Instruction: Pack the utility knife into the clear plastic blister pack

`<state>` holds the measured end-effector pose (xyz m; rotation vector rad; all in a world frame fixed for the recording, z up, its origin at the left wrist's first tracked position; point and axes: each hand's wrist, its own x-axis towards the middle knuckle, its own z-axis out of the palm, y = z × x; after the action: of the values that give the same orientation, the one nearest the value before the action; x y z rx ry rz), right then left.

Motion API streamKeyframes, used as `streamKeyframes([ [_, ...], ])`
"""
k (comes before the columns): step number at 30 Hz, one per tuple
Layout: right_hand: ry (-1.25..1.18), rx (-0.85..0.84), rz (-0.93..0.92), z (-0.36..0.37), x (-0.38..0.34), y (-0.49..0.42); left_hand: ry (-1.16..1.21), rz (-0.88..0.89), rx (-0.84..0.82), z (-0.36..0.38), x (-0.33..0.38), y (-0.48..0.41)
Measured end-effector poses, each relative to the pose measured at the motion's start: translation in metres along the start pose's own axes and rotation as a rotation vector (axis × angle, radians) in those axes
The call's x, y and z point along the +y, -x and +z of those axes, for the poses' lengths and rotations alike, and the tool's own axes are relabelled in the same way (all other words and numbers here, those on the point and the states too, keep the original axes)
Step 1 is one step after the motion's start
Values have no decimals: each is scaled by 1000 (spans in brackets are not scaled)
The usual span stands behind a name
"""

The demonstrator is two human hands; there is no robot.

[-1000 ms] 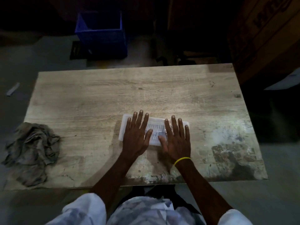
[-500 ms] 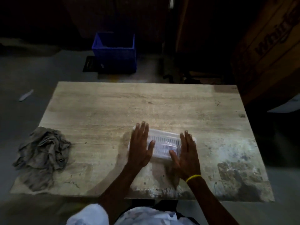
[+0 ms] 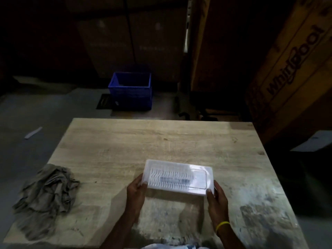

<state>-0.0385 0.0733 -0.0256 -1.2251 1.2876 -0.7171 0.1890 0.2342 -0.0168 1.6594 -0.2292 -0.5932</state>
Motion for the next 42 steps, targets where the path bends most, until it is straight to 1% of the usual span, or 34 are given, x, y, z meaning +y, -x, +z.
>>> streamKeyframes([
  [4,61,-84,-108,14,-22,-30,17,11,55,3,9,-21],
  [8,161,-133,-157,31,-35,-59,-37,37,79,6,20,-48],
  [13,244,-175,-131,42,-45,-74,-157,110,71,8,28,-69],
  [17,311,-189,-92,44,-55,-74,-240,118,58,11,34,-73],
  [22,377,-199,-84,42,-58,-75,-297,98,57,14,34,-70],
  [25,411,-212,-76,38,-60,-70,-312,96,61,15,32,-67],
  [30,478,-217,-112,37,-60,-65,-352,64,55,12,30,-70],
  [37,501,-198,-74,42,-66,-59,-384,80,39,8,28,-68],
  [42,493,-167,-26,44,-70,-57,-348,90,28,9,33,-67],
])
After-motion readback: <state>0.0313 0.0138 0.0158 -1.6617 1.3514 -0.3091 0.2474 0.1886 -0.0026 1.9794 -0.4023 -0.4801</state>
